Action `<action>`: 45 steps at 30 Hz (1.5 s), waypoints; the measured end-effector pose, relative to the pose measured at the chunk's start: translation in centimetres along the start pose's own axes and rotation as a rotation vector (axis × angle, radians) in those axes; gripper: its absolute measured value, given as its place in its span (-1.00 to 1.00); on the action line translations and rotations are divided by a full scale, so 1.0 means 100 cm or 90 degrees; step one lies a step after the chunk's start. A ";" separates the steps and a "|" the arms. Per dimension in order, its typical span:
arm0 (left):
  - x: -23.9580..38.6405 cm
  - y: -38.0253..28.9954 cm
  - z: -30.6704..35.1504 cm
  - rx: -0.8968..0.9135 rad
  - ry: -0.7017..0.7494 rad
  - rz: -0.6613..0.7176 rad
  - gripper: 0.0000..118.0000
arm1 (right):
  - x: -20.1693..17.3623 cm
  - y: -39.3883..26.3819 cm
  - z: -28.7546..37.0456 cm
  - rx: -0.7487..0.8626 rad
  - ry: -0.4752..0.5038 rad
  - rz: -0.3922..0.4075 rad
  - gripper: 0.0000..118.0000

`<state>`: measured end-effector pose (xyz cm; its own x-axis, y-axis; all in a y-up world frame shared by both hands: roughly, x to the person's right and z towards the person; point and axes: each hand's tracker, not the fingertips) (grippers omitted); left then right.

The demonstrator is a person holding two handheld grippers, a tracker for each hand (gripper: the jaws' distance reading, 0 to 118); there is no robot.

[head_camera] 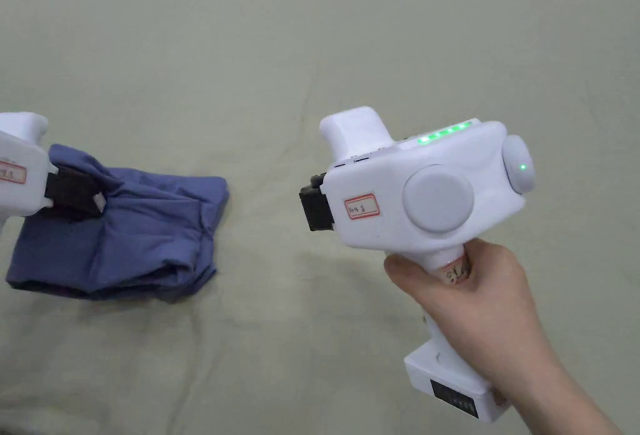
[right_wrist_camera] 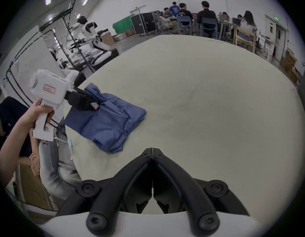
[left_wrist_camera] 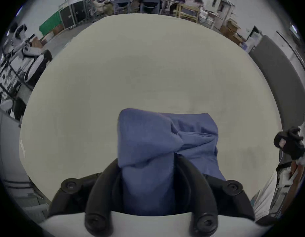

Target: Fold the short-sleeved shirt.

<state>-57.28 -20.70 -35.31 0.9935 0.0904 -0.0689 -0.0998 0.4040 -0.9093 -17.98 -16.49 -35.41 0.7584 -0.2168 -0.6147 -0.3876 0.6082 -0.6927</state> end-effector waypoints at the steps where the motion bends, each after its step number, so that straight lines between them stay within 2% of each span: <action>1: -0.006 -0.003 -0.003 0.006 -0.003 0.023 -0.41 | -0.004 0.001 -0.002 0.000 0.002 0.003 -0.96; 2: -0.010 -0.004 -0.003 0.013 0.011 0.023 -0.13 | -0.007 0.002 -0.004 -0.001 0.004 0.006 -0.96; 3: -0.019 -0.005 -0.005 0.026 0.050 0.015 0.47 | -0.009 0.003 -0.005 -0.004 0.006 0.013 -0.96; 4: -0.023 -0.007 0.001 0.054 0.065 0.003 0.70 | -0.009 0.002 -0.004 -0.004 0.004 0.016 -0.96; 7: -0.026 -0.014 0.036 0.138 0.148 0.001 0.73 | -0.003 -0.002 0.002 -0.007 -0.004 0.019 -0.96; 9: -0.021 -0.016 0.063 0.159 0.141 0.016 0.74 | 0.004 -0.006 0.011 -0.005 -0.008 0.016 -0.96; 10: -0.016 -0.018 0.080 0.146 0.121 0.041 0.63 | 0.009 -0.009 0.017 0.000 -0.012 0.011 -0.96; 11: -0.006 -0.020 0.092 0.182 0.056 0.034 0.09 | 0.013 -0.011 0.024 0.004 -0.014 0.008 -0.96; 12: 0.014 -0.023 0.106 0.241 0.074 0.001 -1.00 | 0.017 -0.014 0.033 0.013 -0.018 0.001 -0.96; 13: 0.035 -0.027 0.119 0.262 0.144 -0.040 -1.00 | 0.022 -0.018 0.044 0.025 -0.022 -0.002 -0.96; 14: 0.051 -0.023 0.134 0.297 0.166 -0.055 -1.00 | 0.028 -0.022 0.055 0.033 -0.026 0.003 -0.96; 16: 0.097 -0.028 0.160 0.355 0.133 -0.059 -1.00 | 0.039 -0.028 0.080 0.052 -0.063 0.021 -0.96; 18: 0.137 -0.028 0.178 0.417 0.104 -0.056 -1.00 | 0.053 -0.036 0.111 0.083 -0.111 0.017 -0.96; 21: 0.204 -0.028 0.196 0.480 0.113 -0.082 -1.00 | 0.079 -0.047 0.164 0.139 -0.149 -0.012 -0.96; 23: 0.245 -0.028 0.203 0.515 0.102 -0.113 -1.00 | 0.096 -0.055 0.201 0.179 -0.199 -0.025 -0.96; 28: 0.334 -0.016 0.221 0.568 -0.011 -0.107 -1.00 | 0.140 -0.074 0.296 0.289 -0.303 -0.068 -0.96; 33: 0.373 -0.016 0.240 0.589 -0.006 -0.114 -1.00 | 0.170 -0.083 0.363 0.351 -0.389 -0.081 -0.96; 37: 0.376 -0.019 0.259 0.607 -0.014 -0.074 -1.00 | 0.185 -0.087 0.394 0.400 -0.403 -0.102 -0.96; 40: 0.378 -0.019 0.270 0.613 -0.003 -0.077 -1.00 | 0.188 -0.090 0.405 0.418 -0.430 -0.094 -0.95; 41: 0.379 -0.020 0.272 0.615 0.001 -0.077 -0.93 | 0.188 -0.091 0.407 0.420 -0.438 -0.093 -0.70; 42: 0.378 -0.021 0.274 0.622 -0.006 -0.079 -0.49 | 0.189 -0.091 0.408 0.425 -0.448 -0.097 0.08; 43: 0.376 -0.022 0.274 0.623 -0.019 -0.079 0.19 | 0.191 -0.092 0.408 0.427 -0.451 -0.101 0.83; 44: 0.377 -0.023 0.275 0.620 -0.018 -0.075 0.81 | 0.194 -0.091 0.408 0.417 -0.451 -0.107 1.00; 45: 0.379 -0.024 0.275 0.616 -0.015 -0.073 1.00 | 0.192 -0.096 0.409 0.460 -0.476 -0.085 1.00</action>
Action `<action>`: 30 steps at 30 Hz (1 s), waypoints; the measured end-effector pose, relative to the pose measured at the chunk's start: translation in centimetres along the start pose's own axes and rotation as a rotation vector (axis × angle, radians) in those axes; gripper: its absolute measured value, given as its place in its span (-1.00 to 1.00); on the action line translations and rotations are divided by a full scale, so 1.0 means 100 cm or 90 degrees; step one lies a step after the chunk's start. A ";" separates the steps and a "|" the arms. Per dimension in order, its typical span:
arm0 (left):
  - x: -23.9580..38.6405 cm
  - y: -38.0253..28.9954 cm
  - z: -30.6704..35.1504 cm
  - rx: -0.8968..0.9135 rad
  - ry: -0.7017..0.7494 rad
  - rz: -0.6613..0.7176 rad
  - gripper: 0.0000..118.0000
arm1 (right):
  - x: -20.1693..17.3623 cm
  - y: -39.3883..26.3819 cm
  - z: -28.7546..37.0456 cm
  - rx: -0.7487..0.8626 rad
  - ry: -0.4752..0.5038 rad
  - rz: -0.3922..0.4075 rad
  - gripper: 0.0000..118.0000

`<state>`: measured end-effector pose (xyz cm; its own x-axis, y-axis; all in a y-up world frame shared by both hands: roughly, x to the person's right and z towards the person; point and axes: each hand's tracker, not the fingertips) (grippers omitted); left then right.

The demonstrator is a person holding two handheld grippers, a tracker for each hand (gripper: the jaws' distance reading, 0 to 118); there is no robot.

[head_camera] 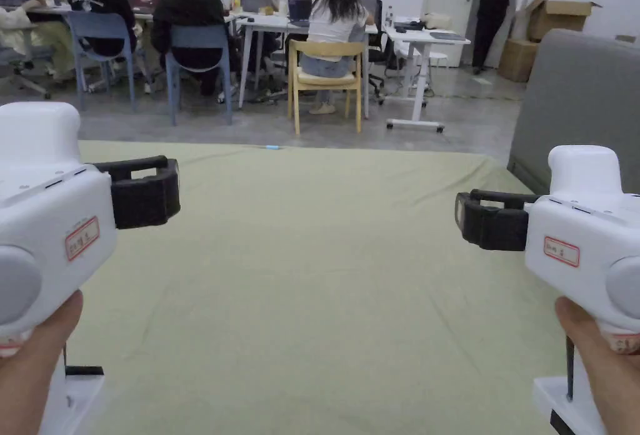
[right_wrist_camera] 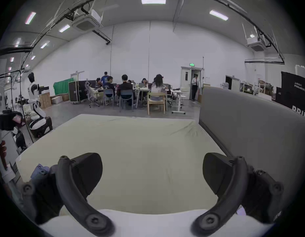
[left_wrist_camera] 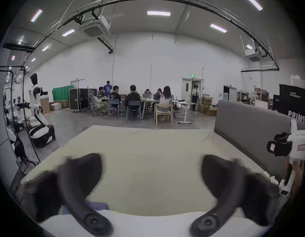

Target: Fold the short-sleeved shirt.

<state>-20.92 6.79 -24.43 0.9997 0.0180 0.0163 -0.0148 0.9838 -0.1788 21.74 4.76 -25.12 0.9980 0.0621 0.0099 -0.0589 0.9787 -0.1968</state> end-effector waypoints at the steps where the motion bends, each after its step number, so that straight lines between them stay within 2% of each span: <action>1: 0.001 -0.002 0.007 0.011 0.006 -0.008 1.00 | 0.000 -0.002 0.002 -0.025 0.025 -0.015 1.00; 6: 0.006 -0.003 0.013 0.031 0.037 -0.082 1.00 | -0.006 -0.002 0.006 -0.020 0.022 -0.011 1.00; 12: 0.001 -0.014 0.004 0.005 0.012 -0.037 1.00 | -0.011 0.000 0.015 -0.004 0.020 0.004 1.00; 30: -0.021 -0.015 0.017 0.005 0.030 -0.008 1.00 | -0.026 0.013 0.031 0.017 0.027 0.022 1.00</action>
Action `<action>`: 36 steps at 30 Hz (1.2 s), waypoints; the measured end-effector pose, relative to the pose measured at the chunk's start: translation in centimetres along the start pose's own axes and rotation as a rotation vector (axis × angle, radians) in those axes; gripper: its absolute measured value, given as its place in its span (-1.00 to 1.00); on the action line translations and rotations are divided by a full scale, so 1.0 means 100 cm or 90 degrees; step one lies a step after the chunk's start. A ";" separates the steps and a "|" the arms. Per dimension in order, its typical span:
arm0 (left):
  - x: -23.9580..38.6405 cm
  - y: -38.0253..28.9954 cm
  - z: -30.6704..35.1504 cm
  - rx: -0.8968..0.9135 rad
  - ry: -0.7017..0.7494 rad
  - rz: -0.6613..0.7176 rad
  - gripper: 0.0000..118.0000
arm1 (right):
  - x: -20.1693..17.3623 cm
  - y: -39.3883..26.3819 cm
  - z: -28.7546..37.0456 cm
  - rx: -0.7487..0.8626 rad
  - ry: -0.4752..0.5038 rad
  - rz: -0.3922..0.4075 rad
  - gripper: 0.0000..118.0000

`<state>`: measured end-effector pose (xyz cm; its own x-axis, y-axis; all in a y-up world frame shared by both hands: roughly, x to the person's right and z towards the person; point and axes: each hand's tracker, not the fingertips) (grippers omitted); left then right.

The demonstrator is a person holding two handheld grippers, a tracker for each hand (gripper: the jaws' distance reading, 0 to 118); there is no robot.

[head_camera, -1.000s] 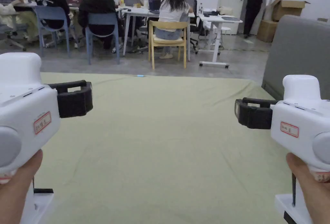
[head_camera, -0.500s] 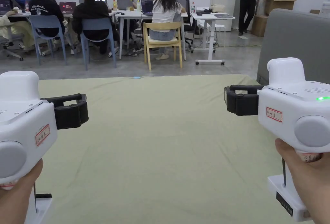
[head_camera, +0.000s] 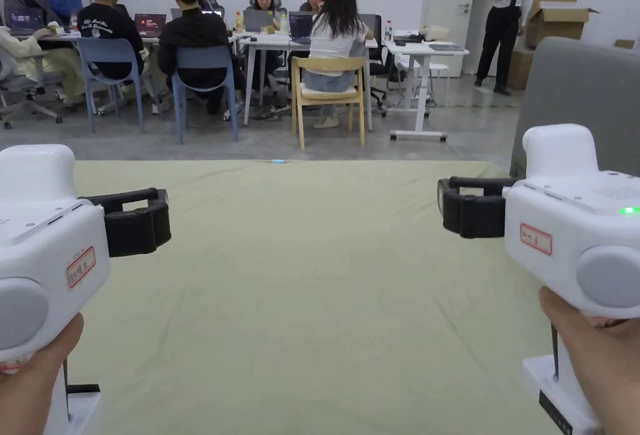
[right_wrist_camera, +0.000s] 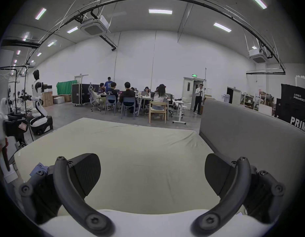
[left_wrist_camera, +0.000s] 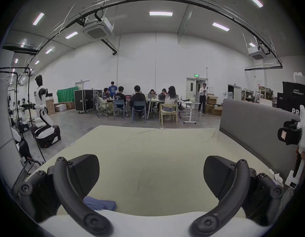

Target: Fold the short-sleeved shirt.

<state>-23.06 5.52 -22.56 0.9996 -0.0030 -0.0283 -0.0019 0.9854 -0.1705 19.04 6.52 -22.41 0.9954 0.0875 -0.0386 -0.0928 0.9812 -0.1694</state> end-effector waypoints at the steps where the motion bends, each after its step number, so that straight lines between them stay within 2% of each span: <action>1: -0.002 0.000 0.001 0.002 0.000 0.004 1.00 | 0.000 -0.001 0.000 -0.001 0.009 -0.007 1.00; 5: -0.007 0.002 0.004 0.009 -0.002 0.023 1.00 | -0.001 -0.001 0.000 -0.007 0.019 -0.022 1.00; 11: -0.011 0.005 0.005 0.007 -0.022 0.046 1.00 | -0.005 0.001 0.006 0.003 0.007 -0.002 1.00; 29: -0.006 0.011 0.007 0.030 0.001 0.022 1.00 | -0.006 -0.001 0.006 0.002 0.009 -0.012 1.00; 36: -0.007 0.013 0.009 0.063 -0.010 0.040 1.00 | -0.005 -0.001 0.004 0.002 0.012 -0.020 1.00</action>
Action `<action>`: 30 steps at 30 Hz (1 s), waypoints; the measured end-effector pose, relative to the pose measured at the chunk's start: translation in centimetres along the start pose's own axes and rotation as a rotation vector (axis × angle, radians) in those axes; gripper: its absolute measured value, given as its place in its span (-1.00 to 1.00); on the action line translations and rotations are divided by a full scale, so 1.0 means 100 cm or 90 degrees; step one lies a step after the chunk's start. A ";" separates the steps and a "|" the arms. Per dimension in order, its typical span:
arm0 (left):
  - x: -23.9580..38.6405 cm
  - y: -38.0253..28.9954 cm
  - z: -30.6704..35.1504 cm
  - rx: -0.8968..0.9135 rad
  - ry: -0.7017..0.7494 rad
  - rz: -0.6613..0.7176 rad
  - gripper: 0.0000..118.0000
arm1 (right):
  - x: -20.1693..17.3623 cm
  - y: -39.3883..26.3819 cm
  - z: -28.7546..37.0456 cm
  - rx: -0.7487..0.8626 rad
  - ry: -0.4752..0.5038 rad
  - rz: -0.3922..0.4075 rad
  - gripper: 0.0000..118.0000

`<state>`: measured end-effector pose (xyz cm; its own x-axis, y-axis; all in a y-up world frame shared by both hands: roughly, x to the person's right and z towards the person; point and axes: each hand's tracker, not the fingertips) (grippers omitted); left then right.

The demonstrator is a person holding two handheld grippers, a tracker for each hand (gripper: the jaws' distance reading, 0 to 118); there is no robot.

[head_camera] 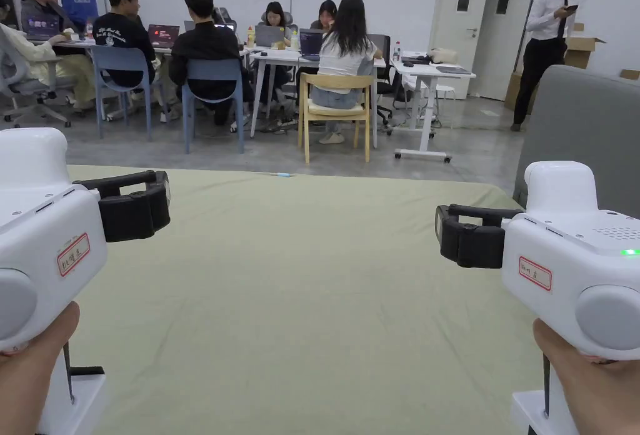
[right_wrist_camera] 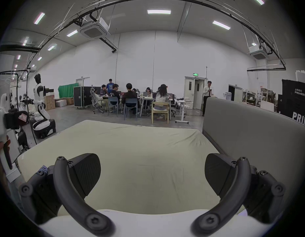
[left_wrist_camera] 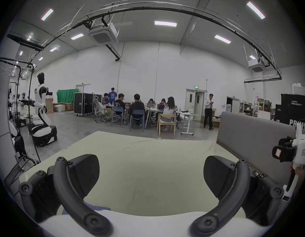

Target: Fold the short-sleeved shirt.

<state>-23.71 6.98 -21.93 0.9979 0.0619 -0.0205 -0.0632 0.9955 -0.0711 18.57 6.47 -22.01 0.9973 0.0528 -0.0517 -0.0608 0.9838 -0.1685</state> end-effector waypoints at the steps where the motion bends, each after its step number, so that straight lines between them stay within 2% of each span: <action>1: 0.000 0.000 0.000 0.003 -0.001 -0.004 1.00 | 0.001 0.000 0.000 -0.002 0.001 -0.003 1.00; 9: 0.004 -0.003 -0.001 -0.008 -0.001 -0.018 1.00 | -0.003 -0.005 -0.001 -0.003 -0.007 0.015 1.00; 18: 0.005 -0.009 -0.002 -0.014 -0.010 -0.014 1.00 | 0.002 -0.004 0.000 -0.006 -0.010 0.004 1.00; 30: 0.008 -0.006 0.000 0.002 -0.024 -0.018 1.00 | -0.003 -0.003 -0.004 -0.008 -0.035 0.040 1.00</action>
<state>-22.89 6.42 -21.94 0.9992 0.0366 0.0185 -0.0353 0.9971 -0.0681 18.28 6.08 -22.37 0.9923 0.1239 -0.0090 -0.1234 0.9760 -0.1792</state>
